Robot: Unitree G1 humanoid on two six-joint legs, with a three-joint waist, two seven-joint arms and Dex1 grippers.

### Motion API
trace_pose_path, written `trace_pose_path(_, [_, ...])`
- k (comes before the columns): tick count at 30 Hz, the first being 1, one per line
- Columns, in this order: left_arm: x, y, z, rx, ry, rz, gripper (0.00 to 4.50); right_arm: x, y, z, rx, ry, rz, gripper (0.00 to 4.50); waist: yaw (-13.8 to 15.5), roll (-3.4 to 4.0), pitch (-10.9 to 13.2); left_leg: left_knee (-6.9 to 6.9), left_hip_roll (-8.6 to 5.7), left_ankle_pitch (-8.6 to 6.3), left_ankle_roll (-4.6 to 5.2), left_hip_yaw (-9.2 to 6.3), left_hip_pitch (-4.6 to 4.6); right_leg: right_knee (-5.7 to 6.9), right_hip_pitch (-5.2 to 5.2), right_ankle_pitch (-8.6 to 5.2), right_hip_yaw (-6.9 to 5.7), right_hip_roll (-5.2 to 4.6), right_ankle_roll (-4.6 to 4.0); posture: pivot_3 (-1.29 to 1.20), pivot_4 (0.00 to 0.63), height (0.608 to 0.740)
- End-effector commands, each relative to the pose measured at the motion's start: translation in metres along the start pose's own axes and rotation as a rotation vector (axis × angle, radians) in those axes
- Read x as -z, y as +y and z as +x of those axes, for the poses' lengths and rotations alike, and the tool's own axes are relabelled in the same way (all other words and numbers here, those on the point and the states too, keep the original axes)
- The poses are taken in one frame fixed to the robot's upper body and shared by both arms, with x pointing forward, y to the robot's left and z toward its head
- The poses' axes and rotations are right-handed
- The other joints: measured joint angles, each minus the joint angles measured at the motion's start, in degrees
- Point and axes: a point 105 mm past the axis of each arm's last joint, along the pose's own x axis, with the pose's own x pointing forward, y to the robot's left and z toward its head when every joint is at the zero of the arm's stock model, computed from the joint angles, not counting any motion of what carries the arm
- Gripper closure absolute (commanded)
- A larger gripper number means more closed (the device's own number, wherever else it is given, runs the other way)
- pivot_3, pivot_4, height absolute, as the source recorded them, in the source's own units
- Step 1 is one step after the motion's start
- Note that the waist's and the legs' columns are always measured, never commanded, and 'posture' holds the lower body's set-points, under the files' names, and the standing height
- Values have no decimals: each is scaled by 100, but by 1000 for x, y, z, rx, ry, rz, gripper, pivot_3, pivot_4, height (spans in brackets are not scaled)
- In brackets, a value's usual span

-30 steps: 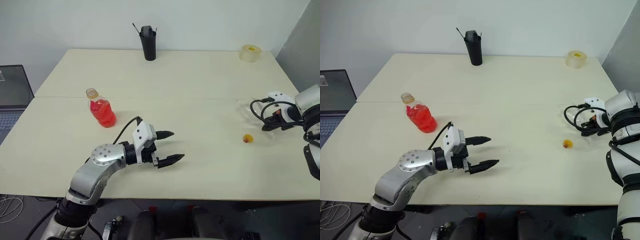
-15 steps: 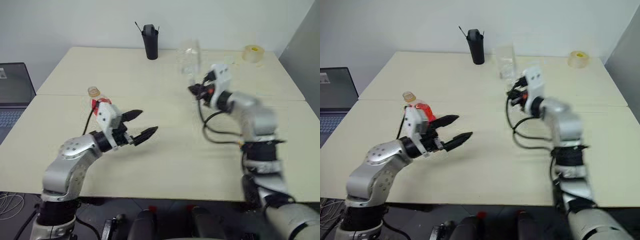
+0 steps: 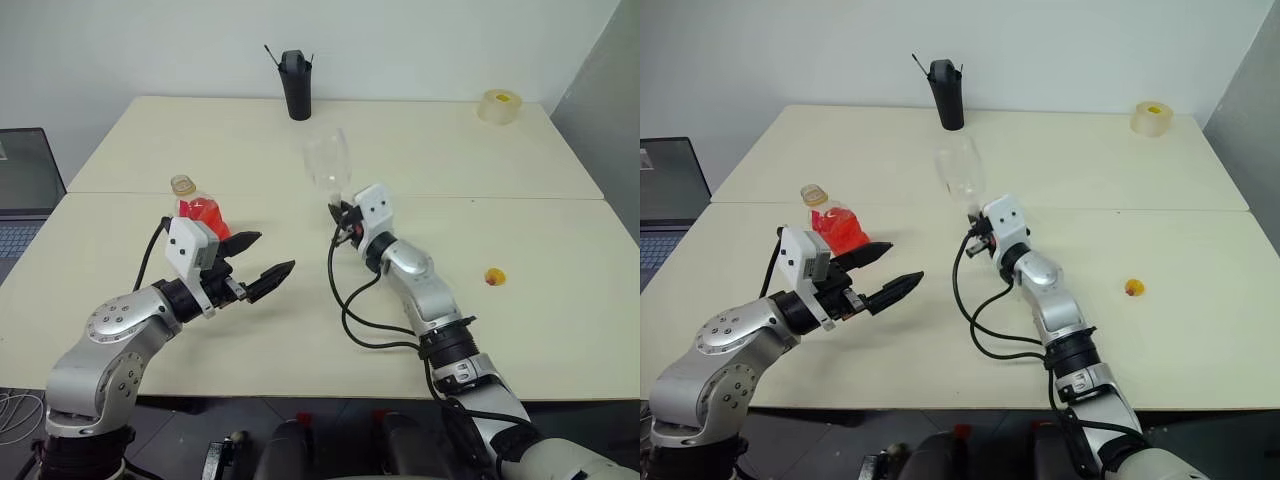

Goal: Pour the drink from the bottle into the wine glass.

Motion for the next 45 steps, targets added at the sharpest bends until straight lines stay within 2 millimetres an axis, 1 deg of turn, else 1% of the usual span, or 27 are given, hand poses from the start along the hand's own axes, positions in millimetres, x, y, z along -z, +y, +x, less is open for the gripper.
trace_pose_path(1, [-11, -6, -1, 16, -23, 41, 0, 6, 5, 3, -2, -5, -22, 4363, -3, 0, -1, 0, 0, 0, 0, 0, 0, 0, 0, 0, 0, 0, 0, 0, 150, 740])
trace_pose_path(4, [-11, -6, -1, 18, -20, 43, 0, 20, 7, 1, -21, 37, -40, 4363, -16, -5, -3, -8, 2, 0, 0, 2, 25, -2, 20, 0, 1, 0, 0, 0, 150, 740])
trace_pose_path(8, [-10, -6, 0, 28, -9, 51, 0, 38, -2, -9, -22, 111, -22, 4363, -32, -7, -9, -13, 4, -2, 3, 6, 40, -1, 29, -1, 6, 0, -1, 0, 150, 740])
trace_pose_path(12, [-10, -6, 2, 38, -7, 51, 0, 48, -15, -21, 11, 163, 25, 4363, -17, -17, -20, -13, 3, -8, 13, 5, 40, -2, 33, -1, 5, -1, -1, 0, 150, 740])
trace_pose_path(15, [-9, -6, 4, 47, -6, 50, 0, 54, -20, -31, 18, 195, 32, 4363, -2, -21, -32, -12, 2, -9, 16, 2, 42, -3, 37, -1, 5, -2, -1, 0, 150, 740])
trace_pose_path(18, [-9, -6, 7, 59, -6, 50, 0, 56, -22, -33, 26, 202, 33, 4363, 16, -21, -32, -13, 1, -12, 21, -1, 51, -5, 49, -1, 4, -1, -1, 0, 150, 740])
trace_pose_path(23, [-11, -2, 10, 64, -15, 50, 0, 49, -19, -28, 16, 191, 45, 4363, 27, -22, -33, -12, -1, -12, 21, -6, 59, -13, 67, -1, 1, 0, -1, 0, 150, 740])
trace_pose_path(29, [-6, 13, 6, -19, -36, 19, 0, 43, -12, -26, -34, 183, 58, 4363, 19, -22, -33, -15, 0, -13, 22, -6, 69, -14, 75, -2, 2, 0, -2, 0, 150, 740])
trace_pose_path(31, [1, 19, 2, -58, -30, 18, 0, 38, -11, -27, -45, 172, 55, 3644, 19, -22, -33, -15, 1, -13, 23, -6, 70, -15, 75, -2, 1, 0, -2, 0, 150, 740])
trace_pose_path(34, [9, 26, -4, -102, -28, 0, 0, 31, -6, -26, -74, 157, 66, 2689, 20, -19, -29, -16, 1, -13, 22, -8, 60, -17, 67, -2, 4, -2, -2, 0, 150, 740])
trace_pose_path(38, [14, 31, -8, -139, -34, -10, 0, 27, -2, -25, -92, 155, 62, 1296, 17, -19, -29, -15, 5, -13, 23, -6, 54, -12, 54, -2, 2, -3, -2, 0, 150, 740])
trace_pose_path(41, [17, 35, -13, -171, -39, -11, 0, 21, -1, -27, -111, 144, 56, 251, 14, -19, -29, -20, 4, -13, 23, -1, 50, -9, 43, -2, 3, -3, -3, 0, 150, 740])
trace_pose_path(42, [18, 37, -15, -183, -39, -9, 0, 17, -1, -30, -126, 140, 50, 36, 14, -19, -29, -20, 4, -13, 22, 1, 47, -8, 38, -2, 4, -3, -3, 0, 150, 740])
trace_pose_path(45, [22, 42, -21, -225, -39, -9, 0, 3, -1, -41, -182, 136, 22, 36, 23, -19, -29, -20, 4, -13, 23, 3, 39, -6, 28, -2, 5, -6, -3, 0, 150, 740])
